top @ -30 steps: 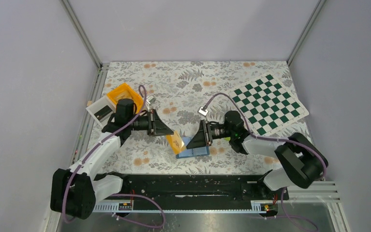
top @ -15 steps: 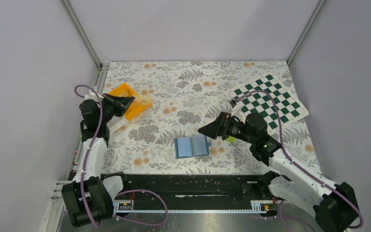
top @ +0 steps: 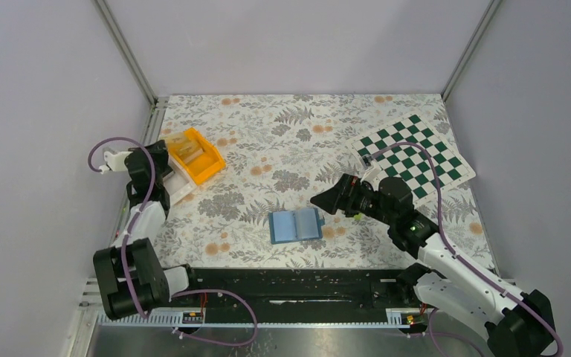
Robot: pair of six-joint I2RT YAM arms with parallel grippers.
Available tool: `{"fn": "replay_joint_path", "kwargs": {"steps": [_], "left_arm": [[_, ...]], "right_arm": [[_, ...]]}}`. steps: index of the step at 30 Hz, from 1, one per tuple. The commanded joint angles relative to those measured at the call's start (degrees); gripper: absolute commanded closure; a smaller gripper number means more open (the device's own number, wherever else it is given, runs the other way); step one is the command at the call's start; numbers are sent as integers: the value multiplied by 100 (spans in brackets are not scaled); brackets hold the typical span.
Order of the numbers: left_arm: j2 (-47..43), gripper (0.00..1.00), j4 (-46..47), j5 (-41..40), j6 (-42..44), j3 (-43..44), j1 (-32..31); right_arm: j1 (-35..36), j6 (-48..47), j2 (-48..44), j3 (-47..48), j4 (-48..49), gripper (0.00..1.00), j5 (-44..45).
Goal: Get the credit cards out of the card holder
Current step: Place the credit card in the storage box.
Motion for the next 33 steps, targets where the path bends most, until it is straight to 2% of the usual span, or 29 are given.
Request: {"fn": "replay_joint_path", "kwargs": {"steps": [1,6,10,18,27,33], "left_arm": [[681,100,797,-764,30,289,19],[1511,100,1406,-793,-96,349,18],[1853,100,1631,-906,157,458,-7],[2687,100,2110,-506,302,795,-30],[3056,100,2203,-533,588,913,-109],[3166,100,2367,-403,463,846,-154]], "right_arm": [[-1,-346,106,286,3,0,160],[-11,-792,366,542,-173,1,240],[-22,-862,561,618,-181,1,282],[-61,-990,1027,904,-182,1,87],[-200,-1044,1106,1032,-214,1,40],[-263,-1035,1190,1102,-234,1,-42]]}}
